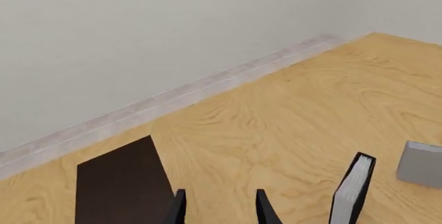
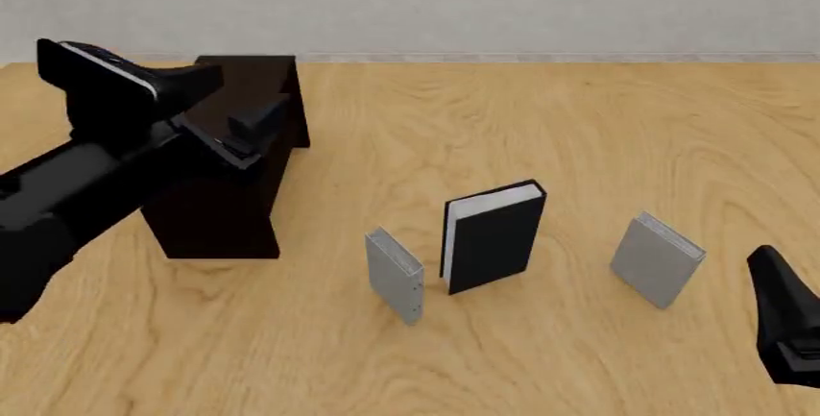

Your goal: Pick up the book in the middle and place it on the cabinet shelf.

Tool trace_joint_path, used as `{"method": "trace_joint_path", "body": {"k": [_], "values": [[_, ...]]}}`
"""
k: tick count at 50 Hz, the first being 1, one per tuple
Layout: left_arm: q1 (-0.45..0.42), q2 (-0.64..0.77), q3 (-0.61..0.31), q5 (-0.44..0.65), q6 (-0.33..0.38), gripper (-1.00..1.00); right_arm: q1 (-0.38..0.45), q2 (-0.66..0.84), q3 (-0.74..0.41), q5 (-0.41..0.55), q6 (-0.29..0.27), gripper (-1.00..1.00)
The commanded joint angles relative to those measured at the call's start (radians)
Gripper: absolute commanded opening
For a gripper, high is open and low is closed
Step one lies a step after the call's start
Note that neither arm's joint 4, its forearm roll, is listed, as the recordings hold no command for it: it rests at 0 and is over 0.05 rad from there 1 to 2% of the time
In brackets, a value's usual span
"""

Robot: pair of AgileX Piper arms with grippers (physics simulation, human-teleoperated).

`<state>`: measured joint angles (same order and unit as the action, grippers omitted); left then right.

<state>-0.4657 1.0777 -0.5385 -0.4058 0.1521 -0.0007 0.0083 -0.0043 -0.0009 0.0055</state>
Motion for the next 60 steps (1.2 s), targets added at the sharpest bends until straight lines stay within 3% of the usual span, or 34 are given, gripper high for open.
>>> {"method": "trace_joint_path", "body": {"k": [1, 4, 8, 10, 21, 31, 32, 40, 42, 43, 49, 60], "values": [[-0.070, 0.075, -0.095, 0.039, -0.006, 1.00, 0.000, 0.003, 0.001, -0.003, 0.000, 1.00], [-0.096, 0.095, -0.124, 0.068, -0.040, 1.00, 0.000, 0.003, 0.000, -0.002, 0.001, 1.00], [-0.108, 0.112, -0.133, 0.072, -0.024, 1.00, 0.000, 0.006, 0.001, -0.007, 0.000, 1.00], [-0.120, 0.125, -0.147, 0.089, -0.059, 1.00, 0.000, 0.005, 0.000, -0.005, 0.000, 1.00], [-0.160, 0.144, -0.221, 0.175, -0.043, 1.00, 0.000, 0.002, -0.001, -0.001, 0.000, 1.00], [-0.208, 0.171, -0.324, 0.310, -0.118, 1.00, 0.000, 0.004, 0.000, -0.003, 0.001, 1.00], [-0.212, 0.172, -0.331, 0.317, -0.095, 1.00, 0.000, 0.005, -0.001, -0.004, 0.001, 1.00], [-0.242, 0.205, -0.398, 0.383, -0.102, 1.00, 0.000, 0.001, -0.002, 0.001, 0.001, 1.00], [-0.252, 0.213, -0.397, 0.384, -0.028, 1.00, 0.000, 0.003, -0.001, -0.001, 0.001, 1.00], [-0.255, 0.220, -0.410, 0.396, -0.071, 1.00, 0.000, 0.002, -0.001, -0.001, 0.001, 1.00], [-0.282, 0.244, -0.433, 0.428, -0.054, 1.00, 0.000, 0.003, -0.001, -0.002, 0.001, 1.00], [-0.303, 0.309, -0.557, 0.549, -0.095, 1.00, 0.000, 0.003, -0.001, -0.003, 0.001, 1.00]]}}
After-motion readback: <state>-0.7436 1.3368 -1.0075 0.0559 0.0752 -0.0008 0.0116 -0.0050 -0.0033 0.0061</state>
